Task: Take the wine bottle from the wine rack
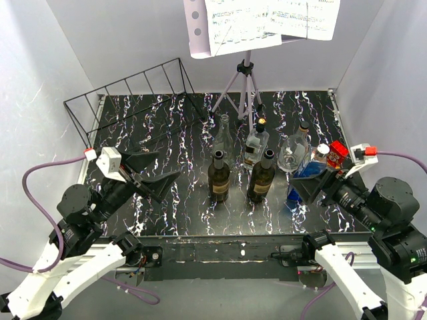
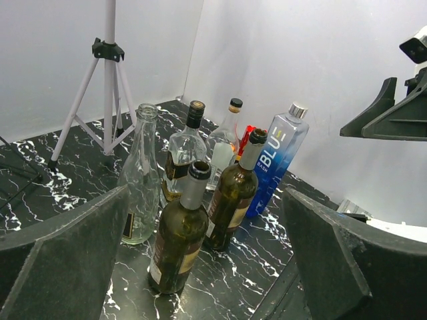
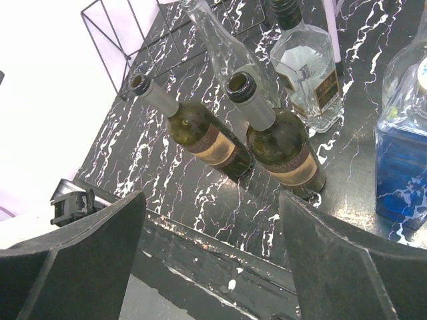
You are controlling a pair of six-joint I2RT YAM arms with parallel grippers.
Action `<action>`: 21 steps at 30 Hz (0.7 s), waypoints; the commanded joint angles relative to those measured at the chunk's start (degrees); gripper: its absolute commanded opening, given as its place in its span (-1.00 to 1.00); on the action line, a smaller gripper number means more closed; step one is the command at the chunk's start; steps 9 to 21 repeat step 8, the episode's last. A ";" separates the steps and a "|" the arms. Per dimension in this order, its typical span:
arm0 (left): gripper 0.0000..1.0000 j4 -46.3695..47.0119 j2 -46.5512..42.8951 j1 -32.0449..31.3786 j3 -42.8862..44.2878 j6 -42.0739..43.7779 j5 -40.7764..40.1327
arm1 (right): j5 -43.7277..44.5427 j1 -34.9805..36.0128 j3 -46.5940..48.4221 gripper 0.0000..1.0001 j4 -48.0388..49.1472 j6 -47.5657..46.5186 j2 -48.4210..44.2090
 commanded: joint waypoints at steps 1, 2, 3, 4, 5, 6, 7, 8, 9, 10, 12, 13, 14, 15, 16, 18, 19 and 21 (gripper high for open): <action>0.96 -1.64 -0.63 -0.18 -0.37 0.64 -0.02 | -1.04 -0.02 -0.42 0.76 3.13 0.86 -0.68; 0.96 -1.46 -0.80 -0.18 -0.38 0.64 0.06 | -0.95 -0.02 -0.34 0.76 3.13 0.94 -0.68; 0.96 -1.55 -0.98 -0.18 -0.55 0.64 0.06 | -0.95 -0.02 -0.34 0.75 3.22 1.12 -0.68; 0.96 -1.55 -1.15 -0.18 -0.55 0.72 -0.02 | -0.78 -0.02 -0.25 0.75 3.13 1.03 -0.59; 0.96 -1.55 -1.15 -0.18 -0.38 0.81 -0.11 | -0.86 -0.02 -0.07 0.75 3.22 0.95 -0.50; 0.96 -1.64 -1.15 -0.18 -0.29 0.90 -0.11 | -0.86 -0.02 0.01 0.75 3.13 1.03 -0.42; 0.96 -1.64 -1.24 -0.18 -0.11 0.99 -0.11 | -0.95 -0.02 0.19 0.75 3.22 1.03 -0.42; 0.96 -1.64 -1.33 -0.18 -0.03 1.07 -0.11 | -0.95 -0.02 0.19 0.75 3.31 0.95 -0.33; 0.96 -1.64 -1.33 -0.18 -0.03 1.07 -0.11 | -0.95 -0.02 0.19 0.75 3.31 0.95 -0.33; 0.96 -1.64 -1.33 -0.18 -0.03 1.07 -0.11 | -0.95 -0.02 0.19 0.75 3.31 0.95 -0.33; 0.96 -1.64 -1.33 -0.18 -0.03 1.07 -0.11 | -0.95 -0.02 0.19 0.75 3.31 0.95 -0.33; 0.96 -1.64 -1.33 -0.18 -0.03 1.07 -0.11 | -0.95 -0.02 0.19 0.75 3.31 0.95 -0.33; 0.96 -1.64 -1.33 -0.18 -0.03 1.07 -0.11 | -0.95 -0.02 0.19 0.75 3.31 0.95 -0.33; 0.96 -1.64 -1.33 -0.18 -0.03 1.07 -0.11 | -0.95 -0.02 0.19 0.75 3.31 0.95 -0.33; 0.96 -1.64 -1.33 -0.18 -0.03 1.07 -0.11 | -0.95 -0.02 0.19 0.75 3.31 0.95 -0.33; 0.96 -1.64 -1.33 -0.18 -0.03 1.07 -0.11 | -0.95 -0.02 0.19 0.75 3.31 0.95 -0.33; 0.96 -1.64 -1.33 -0.18 -0.03 1.07 -0.11 | -0.95 -0.02 0.19 0.75 3.31 0.95 -0.33; 0.96 -1.64 -1.33 -0.18 -0.03 1.07 -0.11 | -0.95 -0.02 0.19 0.75 3.31 0.95 -0.33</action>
